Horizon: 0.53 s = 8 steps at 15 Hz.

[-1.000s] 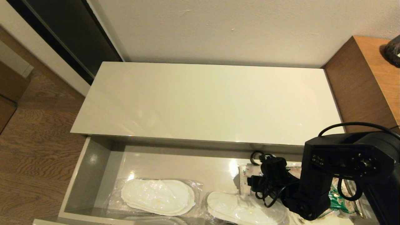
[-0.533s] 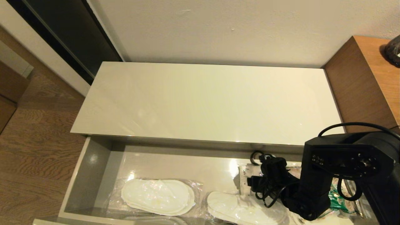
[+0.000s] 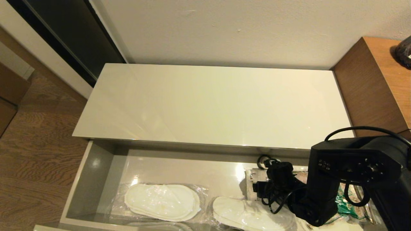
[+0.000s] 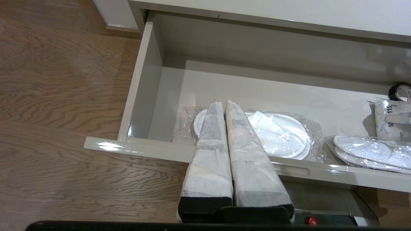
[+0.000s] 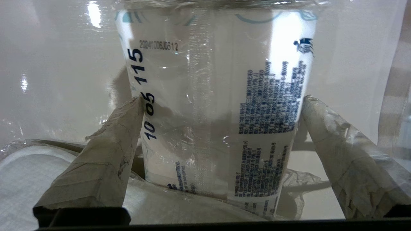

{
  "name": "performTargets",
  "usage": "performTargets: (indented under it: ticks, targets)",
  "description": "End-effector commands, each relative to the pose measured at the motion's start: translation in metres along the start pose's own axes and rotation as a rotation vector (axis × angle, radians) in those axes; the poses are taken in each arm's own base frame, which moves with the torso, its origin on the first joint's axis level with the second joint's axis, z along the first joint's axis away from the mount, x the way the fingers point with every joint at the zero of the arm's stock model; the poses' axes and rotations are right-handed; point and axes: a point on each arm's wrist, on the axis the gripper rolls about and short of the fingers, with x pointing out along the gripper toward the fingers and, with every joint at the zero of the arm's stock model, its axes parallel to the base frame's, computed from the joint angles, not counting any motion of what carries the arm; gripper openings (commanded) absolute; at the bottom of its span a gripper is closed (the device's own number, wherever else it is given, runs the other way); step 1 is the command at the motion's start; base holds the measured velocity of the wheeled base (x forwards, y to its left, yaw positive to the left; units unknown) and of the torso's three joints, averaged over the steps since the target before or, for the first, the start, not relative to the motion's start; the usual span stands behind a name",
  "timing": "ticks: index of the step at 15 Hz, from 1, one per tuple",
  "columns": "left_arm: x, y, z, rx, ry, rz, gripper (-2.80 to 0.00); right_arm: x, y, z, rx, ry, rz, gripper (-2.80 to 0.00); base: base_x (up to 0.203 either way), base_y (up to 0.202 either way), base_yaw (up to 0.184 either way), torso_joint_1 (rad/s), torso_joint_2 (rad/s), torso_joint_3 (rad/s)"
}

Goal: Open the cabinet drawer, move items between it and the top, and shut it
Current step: Take out the tissue from the drawer

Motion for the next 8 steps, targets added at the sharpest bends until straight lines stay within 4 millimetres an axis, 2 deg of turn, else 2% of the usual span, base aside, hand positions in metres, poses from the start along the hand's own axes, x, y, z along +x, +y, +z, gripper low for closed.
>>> performTargets:
  ticks: [1,8]
  targets:
    - [0.0000,0.0000,0.0000,-0.001,0.000,0.000,-2.80,0.0022,0.0023,0.0000,-0.003,-0.005,0.004,0.00,0.000,0.000,0.000,0.000,0.00,0.000]
    - [0.0000,0.0000,0.0000,-0.001,0.000,0.000,-2.80,0.0046,0.0057,-0.0037,-0.029,0.001,0.010,0.00,0.000,0.000,0.000,0.000,0.00,0.000]
